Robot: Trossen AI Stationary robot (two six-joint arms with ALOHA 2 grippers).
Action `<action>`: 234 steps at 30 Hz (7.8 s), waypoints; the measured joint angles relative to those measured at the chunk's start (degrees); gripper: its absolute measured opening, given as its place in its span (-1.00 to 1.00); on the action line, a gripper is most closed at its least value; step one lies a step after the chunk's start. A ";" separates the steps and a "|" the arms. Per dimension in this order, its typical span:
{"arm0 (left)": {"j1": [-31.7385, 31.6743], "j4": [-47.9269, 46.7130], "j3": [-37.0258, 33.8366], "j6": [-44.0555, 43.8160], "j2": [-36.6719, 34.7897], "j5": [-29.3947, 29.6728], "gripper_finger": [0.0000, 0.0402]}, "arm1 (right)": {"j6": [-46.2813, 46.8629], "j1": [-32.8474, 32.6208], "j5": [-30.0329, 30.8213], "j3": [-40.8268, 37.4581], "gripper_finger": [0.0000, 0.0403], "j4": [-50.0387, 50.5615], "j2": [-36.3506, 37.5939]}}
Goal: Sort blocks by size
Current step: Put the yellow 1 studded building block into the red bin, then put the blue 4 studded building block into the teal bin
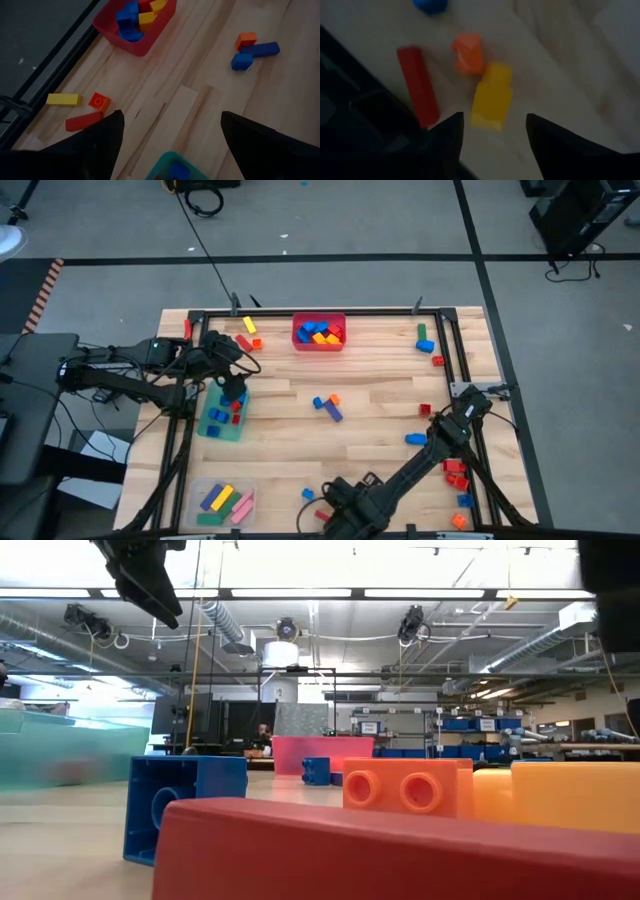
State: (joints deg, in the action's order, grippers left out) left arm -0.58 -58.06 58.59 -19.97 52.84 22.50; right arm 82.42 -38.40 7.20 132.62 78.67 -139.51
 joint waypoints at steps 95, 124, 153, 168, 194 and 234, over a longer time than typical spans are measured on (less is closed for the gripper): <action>-0.15 18.38 0.01 0.24 0.02 10.34 0.69 | -80.19 73.09 -12.38 -36.42 -0.06 -34.97 24.89; -0.15 18.42 0.02 0.18 0.97 10.33 0.69 | -78.89 65.23 -33.82 -118.04 -0.97 -101.77 87.71; -0.17 24.08 0.00 0.31 10.34 10.45 0.69 | -71.96 46.65 -9.55 -128.68 -0.96 -83.88 124.80; -0.17 26.12 0.00 0.22 10.32 10.51 0.69 | -69.38 46.60 -6.34 -128.68 -0.94 -77.62 132.45; -0.17 39.01 0.00 0.85 10.32 14.86 0.69 | -69.05 46.60 -6.38 -128.68 -0.83 -77.72 132.25; -0.43 41.92 0.00 -15.51 26.35 15.16 0.69 | -69.05 46.61 -6.40 -128.65 -0.83 -77.74 132.25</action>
State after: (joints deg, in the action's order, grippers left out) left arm -1.01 -16.14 58.59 -35.48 79.19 37.66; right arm 13.37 8.21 0.80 3.97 0.93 -7.27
